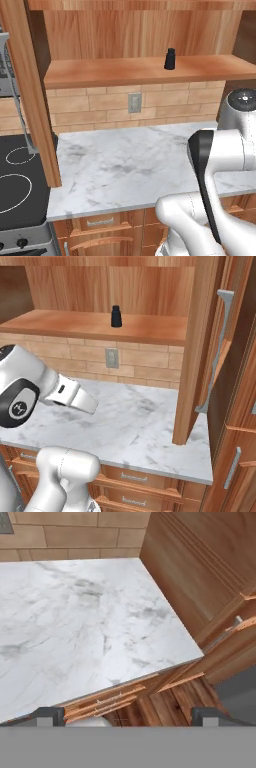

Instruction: Move the oil and vinegar bottle and shaker from the cabinet to the dining counter.

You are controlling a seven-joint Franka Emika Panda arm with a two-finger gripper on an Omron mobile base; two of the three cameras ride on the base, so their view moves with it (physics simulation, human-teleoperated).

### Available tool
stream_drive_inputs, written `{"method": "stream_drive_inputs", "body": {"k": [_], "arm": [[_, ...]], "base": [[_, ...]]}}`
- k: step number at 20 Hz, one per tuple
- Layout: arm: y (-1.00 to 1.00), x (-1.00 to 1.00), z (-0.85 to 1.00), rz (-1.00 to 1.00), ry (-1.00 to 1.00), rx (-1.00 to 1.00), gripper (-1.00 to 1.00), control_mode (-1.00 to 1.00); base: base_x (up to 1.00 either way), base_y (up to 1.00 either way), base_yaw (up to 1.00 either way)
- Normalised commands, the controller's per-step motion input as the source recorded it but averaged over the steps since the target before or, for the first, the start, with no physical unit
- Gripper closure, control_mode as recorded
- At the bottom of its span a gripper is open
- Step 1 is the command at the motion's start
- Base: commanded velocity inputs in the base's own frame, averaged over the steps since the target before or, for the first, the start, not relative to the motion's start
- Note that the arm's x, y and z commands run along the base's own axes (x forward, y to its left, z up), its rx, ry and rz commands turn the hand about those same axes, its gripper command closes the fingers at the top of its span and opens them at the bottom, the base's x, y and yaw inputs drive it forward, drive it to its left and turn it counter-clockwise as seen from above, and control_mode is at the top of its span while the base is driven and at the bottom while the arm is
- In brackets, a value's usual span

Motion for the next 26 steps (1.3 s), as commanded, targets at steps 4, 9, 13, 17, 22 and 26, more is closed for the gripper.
{"method": "stream_drive_inputs", "body": {"k": [4,9,13,17,22,26], "arm": [[0.16,0.09,0.49,0.0,-0.08,0.01,-1.0,-1.0],[0.1,0.04,0.52,0.12,-0.04,0.0,-1.0,-1.0],[0.08,0.0,0.51,0.22,-0.01,0.0,-1.0,-1.0],[0.05,0.0,0.49,0.27,-0.08,0.02,-1.0,-1.0],[0.02,0.0,0.36,0.29,-0.15,0.0,-1.0,-1.0],[0.0,0.07,0.19,0.26,-0.24,0.0,-1.0,-1.0]], "base": [[0.0,0.0,0.0],[0.0,0.0,0.0],[0.0,0.0,0.0],[0.0,0.0,0.0],[0.0,0.0,0.0],[0.0,0.0,0.0]]}}
